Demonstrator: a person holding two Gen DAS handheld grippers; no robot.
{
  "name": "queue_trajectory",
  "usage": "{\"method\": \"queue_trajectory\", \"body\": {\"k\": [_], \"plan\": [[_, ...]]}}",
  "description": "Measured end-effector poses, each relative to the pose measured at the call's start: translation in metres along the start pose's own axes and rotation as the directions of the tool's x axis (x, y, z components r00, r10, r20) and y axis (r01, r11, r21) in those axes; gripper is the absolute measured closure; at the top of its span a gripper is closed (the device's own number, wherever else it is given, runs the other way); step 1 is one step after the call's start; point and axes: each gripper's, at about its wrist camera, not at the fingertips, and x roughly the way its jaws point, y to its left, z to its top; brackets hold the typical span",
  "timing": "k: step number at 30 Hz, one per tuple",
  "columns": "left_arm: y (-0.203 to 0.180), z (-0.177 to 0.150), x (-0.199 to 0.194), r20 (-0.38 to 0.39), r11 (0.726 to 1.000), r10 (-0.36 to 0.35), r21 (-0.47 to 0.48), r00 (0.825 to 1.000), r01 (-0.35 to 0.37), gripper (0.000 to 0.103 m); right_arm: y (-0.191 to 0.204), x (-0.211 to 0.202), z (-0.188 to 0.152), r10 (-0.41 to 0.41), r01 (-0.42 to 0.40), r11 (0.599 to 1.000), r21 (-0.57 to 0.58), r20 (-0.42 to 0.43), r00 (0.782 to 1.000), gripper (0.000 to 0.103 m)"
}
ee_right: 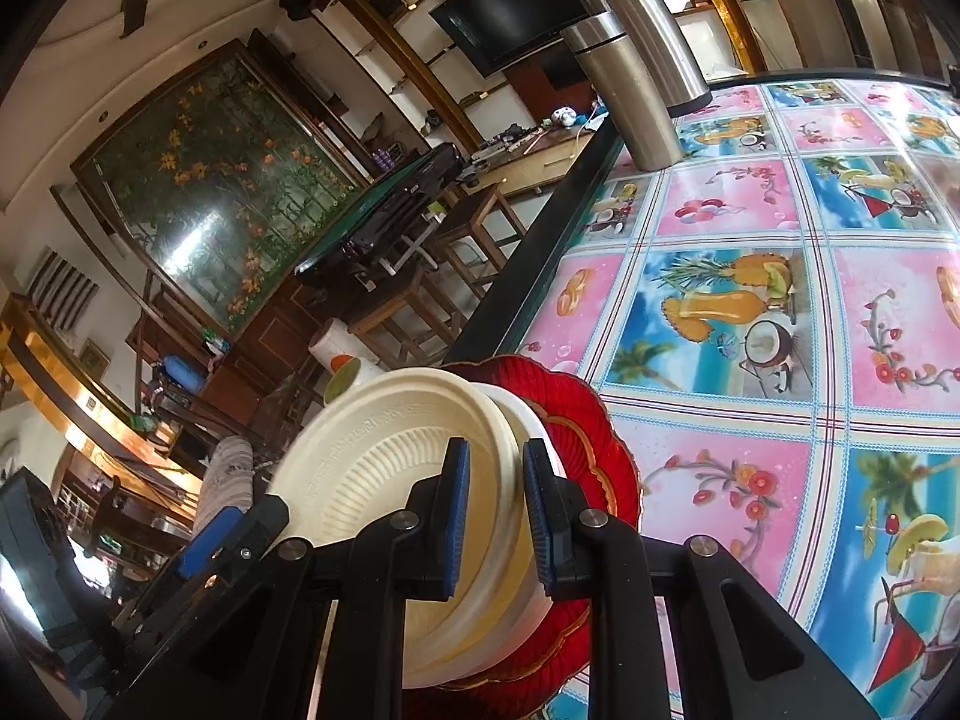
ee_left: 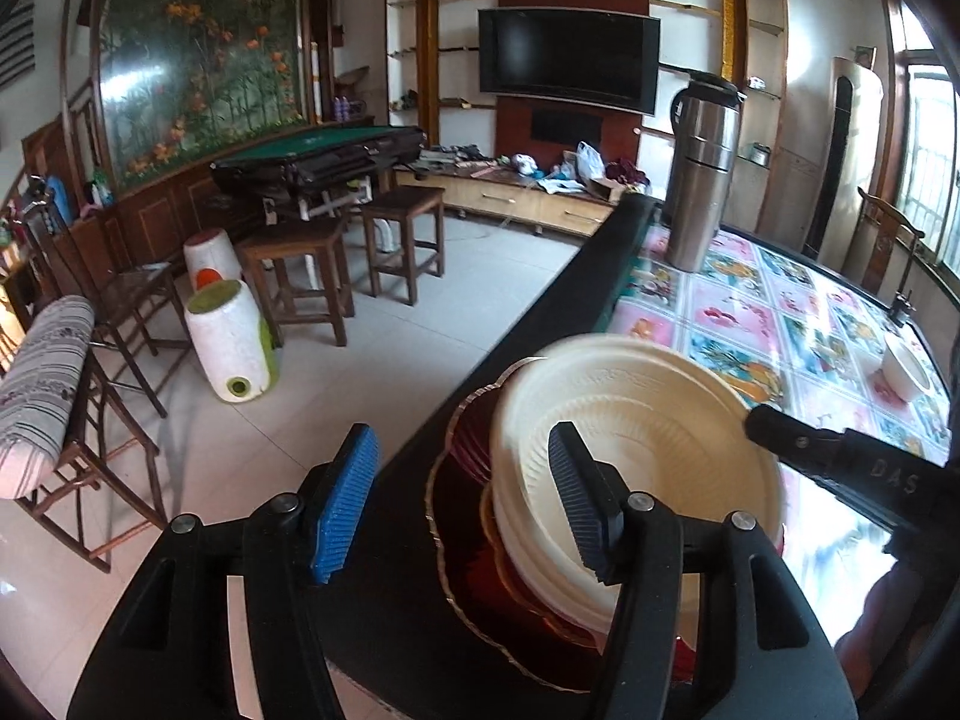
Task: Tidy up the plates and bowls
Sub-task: 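Open both tools to release the beige plate on the stack, then move the right tool to the rim of the white bowl on the tablecloth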
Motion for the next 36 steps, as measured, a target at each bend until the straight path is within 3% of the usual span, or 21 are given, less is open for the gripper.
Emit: {"method": "queue_trajectory", "body": {"k": [5,9,13,18,22,25,28,32,36], "plan": [[0.004,0.005,-0.015,0.070,0.996,0.085,0.011,0.994,-0.086,0.043,-0.013,-0.020,0.006,-0.013,0.012,1.000,0.020,0.050,0.999,0.082],[0.002,0.012,-0.039,0.151,0.993,0.116,0.010,0.982,-0.119,0.032,-0.037,-0.041,0.015,-0.048,0.043,0.998,0.048,0.093,0.994,0.082],[-0.017,0.017,-0.064,0.212,0.998,0.048,0.039,0.976,-0.057,0.025,-0.075,-0.071,0.027,-0.102,0.087,0.991,0.101,0.156,0.983,0.081],[-0.083,0.019,-0.083,0.221,0.982,-0.103,0.177,0.970,0.064,0.022,-0.141,-0.123,0.039,-0.175,0.123,0.969,0.216,0.241,0.955,0.077],[-0.145,0.015,-0.080,0.118,0.937,-0.265,0.265,0.957,0.227,0.020,-0.199,-0.170,0.047,-0.273,0.182,0.935,0.306,0.288,0.918,0.077],[-0.202,0.011,-0.062,-0.013,0.883,-0.370,0.304,0.929,0.356,0.020,-0.240,-0.199,0.053,-0.342,0.223,0.903,0.366,0.301,0.890,0.075],[-0.261,0.011,-0.036,-0.123,0.843,-0.417,0.318,0.900,0.434,0.020,-0.279,-0.221,0.064,-0.400,0.249,0.865,0.435,0.299,0.867,0.070],[-0.323,0.015,-0.003,-0.180,0.826,-0.432,0.314,0.884,0.468,0.020,-0.328,-0.240,0.082,-0.450,0.246,0.811,0.531,0.297,0.842,0.070],[-0.360,0.018,0.022,-0.190,0.841,-0.426,0.276,0.884,0.465,0.020,-0.363,-0.234,0.107,-0.451,0.208,0.772,0.601,0.286,0.845,0.070]]}}
